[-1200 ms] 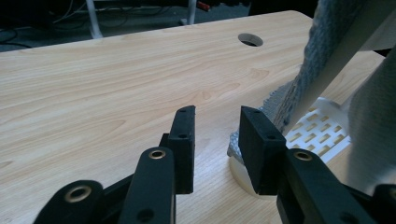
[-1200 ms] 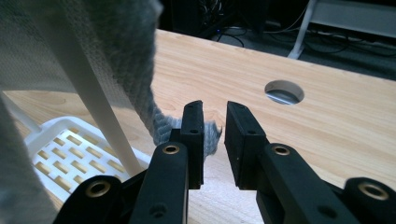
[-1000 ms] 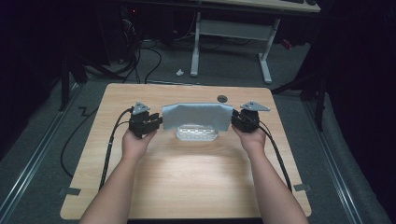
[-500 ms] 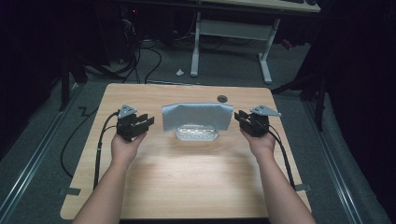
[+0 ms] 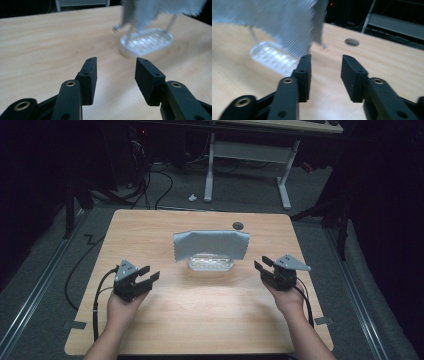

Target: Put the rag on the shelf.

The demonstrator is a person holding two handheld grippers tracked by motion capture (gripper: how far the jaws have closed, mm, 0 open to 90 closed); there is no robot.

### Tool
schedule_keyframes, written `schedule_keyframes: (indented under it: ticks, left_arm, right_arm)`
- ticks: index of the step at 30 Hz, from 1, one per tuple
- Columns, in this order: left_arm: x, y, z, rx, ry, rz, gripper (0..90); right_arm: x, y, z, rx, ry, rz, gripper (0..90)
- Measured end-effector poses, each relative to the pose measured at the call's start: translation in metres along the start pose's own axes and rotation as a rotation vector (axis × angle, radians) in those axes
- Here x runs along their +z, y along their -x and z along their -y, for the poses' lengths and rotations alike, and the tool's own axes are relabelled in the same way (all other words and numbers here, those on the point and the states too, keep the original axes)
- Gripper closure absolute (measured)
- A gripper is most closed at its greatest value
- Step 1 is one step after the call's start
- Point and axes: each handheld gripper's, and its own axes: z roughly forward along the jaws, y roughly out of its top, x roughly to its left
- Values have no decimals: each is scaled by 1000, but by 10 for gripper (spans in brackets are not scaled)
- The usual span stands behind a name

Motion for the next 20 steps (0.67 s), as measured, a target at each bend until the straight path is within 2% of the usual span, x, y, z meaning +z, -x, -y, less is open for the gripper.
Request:
schedule_keyframes:
  ticks: [4, 6, 7, 8, 9, 10, 11, 12, 13, 14, 16, 17, 18, 20]
  left_arm:
    - [-7, 28, 15, 17, -26, 57, 511]
    - [-6, 46, 22, 28, -64, 81, 507]
    - [-5, 56, 26, 27, -82, 103, 505]
    - [-2, 67, 33, 27, -109, 146, 496]
    - [1, 76, 37, 49, -136, 158, 495]
    - [4, 84, 40, 89, -170, 164, 497]
    - [8, 91, 43, 131, -197, 172, 496]
    - [9, 93, 45, 156, -212, 170, 492]
    - [12, 95, 47, 159, -225, 164, 492]
    - [15, 92, 48, 112, -235, 176, 493]
    - [16, 84, 47, 45, -223, 190, 492]
    - [16, 82, 47, 29, -219, 186, 492]
    - [15, 79, 46, 34, -209, 170, 491]
    - [13, 75, 46, 30, -192, 157, 488]
  right_arm:
    - [-19, -21, 19, 0, -14, 2, 552]
    - [-25, -33, 29, -19, -30, 7, 538]
    - [-26, -37, 33, -26, -41, 6, 518]
    - [-28, -43, 38, -30, -63, 9, 504]
    - [-31, -50, 45, -29, -82, 12, 498]
    - [-34, -56, 51, -27, -86, 12, 491]
    - [-38, -61, 60, -30, -72, 21, 497]
    - [-42, -66, 68, -50, -65, 35, 526]
    - [-44, -68, 71, -63, -86, 32, 506]
    - [-44, -69, 71, -71, -103, 11, 498]
    - [-44, -67, 74, -86, -98, 18, 506]
    - [-42, -65, 75, -68, -113, 17, 508]
    - [-39, -65, 77, -49, -122, 11, 507]
    - [-38, -65, 76, -58, -122, 6, 503]
